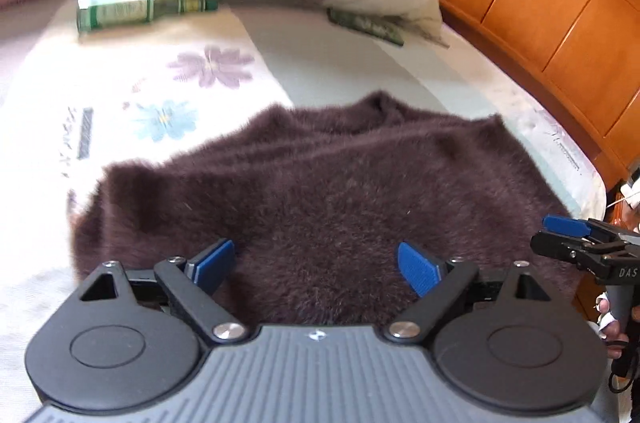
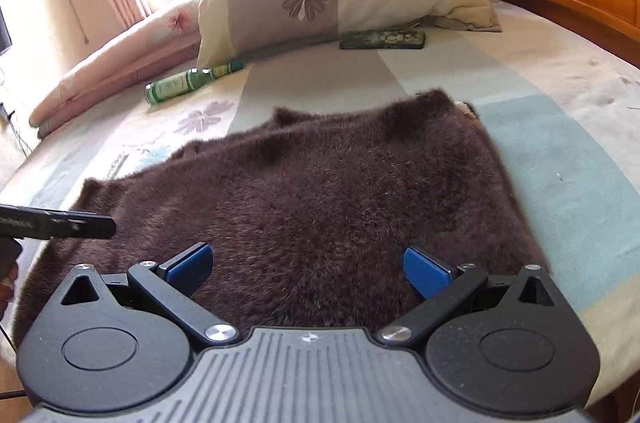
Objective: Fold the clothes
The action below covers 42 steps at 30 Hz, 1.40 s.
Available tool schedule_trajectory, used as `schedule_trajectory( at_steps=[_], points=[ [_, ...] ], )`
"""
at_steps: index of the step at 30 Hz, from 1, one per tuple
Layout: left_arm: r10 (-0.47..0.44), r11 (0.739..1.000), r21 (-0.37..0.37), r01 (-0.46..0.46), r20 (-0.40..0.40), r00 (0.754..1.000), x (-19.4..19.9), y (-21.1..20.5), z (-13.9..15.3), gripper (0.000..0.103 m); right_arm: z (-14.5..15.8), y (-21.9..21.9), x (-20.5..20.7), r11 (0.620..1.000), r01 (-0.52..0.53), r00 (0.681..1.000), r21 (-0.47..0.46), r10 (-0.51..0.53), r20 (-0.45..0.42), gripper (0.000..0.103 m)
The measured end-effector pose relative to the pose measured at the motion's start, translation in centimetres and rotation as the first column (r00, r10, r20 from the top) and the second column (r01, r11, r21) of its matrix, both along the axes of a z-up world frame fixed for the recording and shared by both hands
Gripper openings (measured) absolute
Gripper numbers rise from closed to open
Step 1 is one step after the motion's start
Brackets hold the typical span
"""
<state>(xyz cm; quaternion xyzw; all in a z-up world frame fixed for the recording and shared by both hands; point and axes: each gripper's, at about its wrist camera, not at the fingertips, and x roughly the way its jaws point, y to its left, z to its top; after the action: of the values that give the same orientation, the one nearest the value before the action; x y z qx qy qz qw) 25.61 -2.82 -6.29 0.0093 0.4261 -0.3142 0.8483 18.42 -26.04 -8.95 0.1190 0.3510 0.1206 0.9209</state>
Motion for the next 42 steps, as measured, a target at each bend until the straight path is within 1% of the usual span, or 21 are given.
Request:
schedule_trajectory(
  at_steps=[2, 3, 5, 7, 8, 11, 13, 16, 18, 21, 22, 25, 29, 32, 33, 35, 37, 39, 40, 41, 42],
  points=[
    [-0.017, 1.0, -0.013, 0.017, 0.011, 1.0, -0.7, 0.7, 0.8, 0.09, 0.5, 0.3, -0.4, 0.999, -0.005, 1.0, 0.031, 0.005, 0.011, 0.103],
    [-0.024, 0.999, -0.03, 0.024, 0.0, 1.0, -1.0, 1.0, 0.8, 0.091, 0.7, 0.5, -0.6, 0.999, -0.009, 1.0, 0.047, 0.008, 0.016, 0.103],
    [-0.011, 0.999, -0.032, 0.01, -0.032, 0.999, -1.6, 1.7, -0.3, 0.092, 0.8, 1.3, -0.7, 0.998, -0.026, 1.0, 0.053, 0.026, 0.01, 0.103],
    [0.032, 0.999, 0.008, -0.032, -0.063, 0.997, -2.0, 2.8, -2.0, 0.09, 0.6, 2.0, -0.6, 0.998, -0.039, 0.999, 0.059, 0.04, -0.014, 0.103],
    [0.046, 0.999, 0.001, -0.046, -0.065, 0.997, -2.3, 3.5, -2.3, 0.09, 0.5, 2.2, -0.7, 0.997, -0.039, 0.999, 0.063, 0.041, -0.026, 0.103],
    [0.053, 0.996, -0.066, -0.057, -0.064, 0.997, -3.6, 5.1, -1.1, 0.091, 0.5, 2.5, -1.2, 0.996, -0.048, 0.998, 0.072, 0.05, -0.03, 0.103],
    [0.052, 0.996, -0.075, -0.058, -0.077, 0.996, -4.5, 5.6, -0.3, 0.091, 0.8, 2.4, -1.2, 0.996, -0.041, 0.999, 0.078, 0.043, -0.023, 0.103],
    [0.034, 0.995, -0.084, -0.044, -0.122, 0.992, -6.2, 5.8, 0.0, 0.092, 1.0, 2.4, -1.1, 0.995, -0.027, 0.999, 0.097, 0.029, -0.018, 0.103],
    [0.026, 0.995, -0.086, -0.041, -0.169, 0.985, -7.4, 6.1, -0.7, 0.093, 0.8, 2.5, -0.9, 0.994, -0.021, 0.999, 0.104, 0.025, -0.033, 0.103],
    [0.057, 0.993, -0.088, -0.082, -0.252, 0.966, -8.8, 6.8, -2.7, 0.093, 0.4, 2.8, -1.0, 0.995, -0.024, 0.998, 0.098, 0.03, -0.053, 0.103],
    [0.069, 0.99, -0.098, -0.097, -0.256, 0.964, -9.1, 7.0, -2.9, 0.093, 0.4, 2.9, -1.0, 0.995, -0.027, 0.998, 0.092, 0.032, -0.057, 0.103],
    [0.073, 0.99, -0.103, -0.098, -0.229, 0.971, -9.3, 7.0, -1.6, 0.093, 0.6, 3.3, -1.1, 0.997, -0.047, 0.997, 0.063, 0.051, -0.057, 0.103],
    [0.051, 0.995, -0.077, -0.058, -0.089, 0.995, -7.9, 6.4, 0.9, 0.093, 1.8, 4.7, -1.6, 0.99, -0.141, 0.99, -0.017, 0.141, -0.023, 0.103],
    [0.044, 0.997, -0.068, -0.042, 0.017, 0.999, -5.7, 5.2, 2.1, 0.093, 2.1, 6.5, -1.8, 0.973, -0.214, 0.977, -0.09, 0.215, 0.001, 0.103],
    [0.041, 0.997, -0.07, -0.039, 0.03, 0.999, -5.0, 4.7, 2.0, 0.093, 2.2, 7.0, -1.8, 0.965, -0.235, 0.971, -0.116, 0.239, 0.02, 0.103],
    [0.033, 0.996, -0.078, -0.03, 0.038, 0.999, -3.7, 3.9, 1.5, 0.093, 2.2, 7.5, -1.3, 0.956, -0.245, 0.966, -0.16, 0.254, 0.038, 0.103],
    [0.038, 0.998, -0.053, -0.037, 0.007, 0.999, -2.7, 3.3, 0.5, 0.093, 1.8, 7.7, -0.5, 0.952, -0.241, 0.967, -0.189, 0.252, 0.039, 0.103],
    [0.063, 0.998, -0.009, -0.064, -0.039, 0.997, -2.3, 3.2, -0.9, 0.093, 0.7, 7.1, 0.5, 0.959, -0.222, 0.974, -0.173, 0.225, -0.005, 0.103],
    [0.072, 0.997, -0.004, -0.073, -0.051, 0.996, -2.3, 3.3, -1.3, 0.093, -0.1, 6.5, 0.9, 0.966, -0.204, 0.979, -0.161, 0.199, -0.043, 0.103],
    [0.073, 0.997, -0.017, -0.074, -0.053, 0.996, -2.5, 3.7, -1.5, 0.093, -0.9, 6.0, 1.2, 0.971, -0.191, 0.981, -0.145, 0.183, -0.07, 0.103],
    [0.073, 0.997, -0.03, -0.075, -0.054, 0.996, -2.7, 4.0, -1.8, 0.093, -1.0, 5.7, 1.1, 0.972, -0.191, 0.981, -0.134, 0.184, -0.062, 0.103]
  ],
)
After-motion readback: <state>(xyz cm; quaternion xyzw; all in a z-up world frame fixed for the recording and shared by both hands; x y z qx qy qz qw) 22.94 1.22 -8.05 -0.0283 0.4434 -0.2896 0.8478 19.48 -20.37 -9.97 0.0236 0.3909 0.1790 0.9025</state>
